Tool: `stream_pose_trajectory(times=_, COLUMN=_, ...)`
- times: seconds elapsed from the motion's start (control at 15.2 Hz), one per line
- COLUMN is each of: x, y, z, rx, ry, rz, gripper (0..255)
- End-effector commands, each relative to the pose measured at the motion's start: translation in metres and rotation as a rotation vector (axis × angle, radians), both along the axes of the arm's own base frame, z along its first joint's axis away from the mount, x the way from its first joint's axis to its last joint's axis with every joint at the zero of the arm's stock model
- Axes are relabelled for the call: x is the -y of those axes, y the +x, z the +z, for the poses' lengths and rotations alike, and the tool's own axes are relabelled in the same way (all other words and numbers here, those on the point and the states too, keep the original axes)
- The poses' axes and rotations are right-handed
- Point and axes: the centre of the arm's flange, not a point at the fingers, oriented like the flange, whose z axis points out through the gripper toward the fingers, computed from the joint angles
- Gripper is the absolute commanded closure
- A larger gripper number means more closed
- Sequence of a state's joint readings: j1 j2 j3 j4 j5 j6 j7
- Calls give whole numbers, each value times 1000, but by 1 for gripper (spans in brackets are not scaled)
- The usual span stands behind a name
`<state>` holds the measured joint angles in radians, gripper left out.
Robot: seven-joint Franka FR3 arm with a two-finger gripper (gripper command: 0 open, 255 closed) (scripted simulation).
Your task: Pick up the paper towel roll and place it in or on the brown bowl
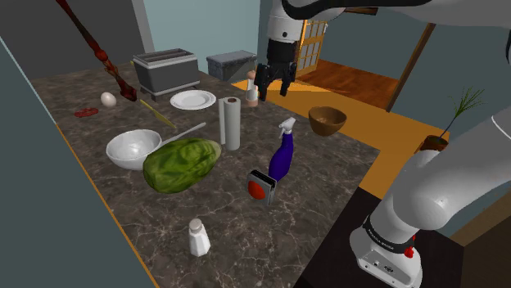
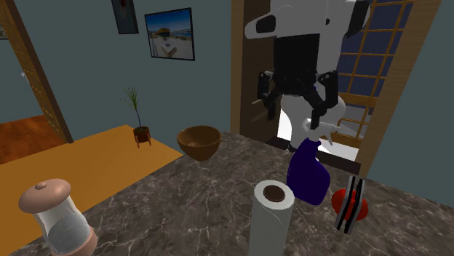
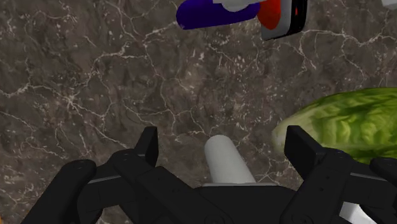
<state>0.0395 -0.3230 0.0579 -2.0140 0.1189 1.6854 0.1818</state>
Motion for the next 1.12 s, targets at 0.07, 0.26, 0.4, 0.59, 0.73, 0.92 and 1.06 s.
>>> stream_pose_trajectory(times=0.07, x=-14, y=36, z=-12, rx=-3, ry=-12, rz=-3, gripper=0)
stream_pose_trajectory(times=0.26, x=-27, y=73, z=-23, rx=-6, ry=-24, rz=-7, gripper=0)
stream_pose_trajectory(times=0.4, x=-35, y=97, z=-31, rx=-8, ry=-32, rz=-9, gripper=0)
stream_pose_trajectory(times=0.59, x=-48, y=134, z=-42, rx=-12, ry=-44, rz=-12, gripper=0)
stream_pose_trajectory(times=0.73, x=-48, y=133, z=-53, rx=-12, ry=-44, rz=-12, gripper=0)
stream_pose_trajectory(times=0.92, x=-49, y=133, z=-69, rx=-12, ry=-44, rz=-12, gripper=0)
stream_pose_trajectory(times=1.06, x=-50, y=133, z=-79, rx=-12, ry=-44, rz=-12, gripper=0)
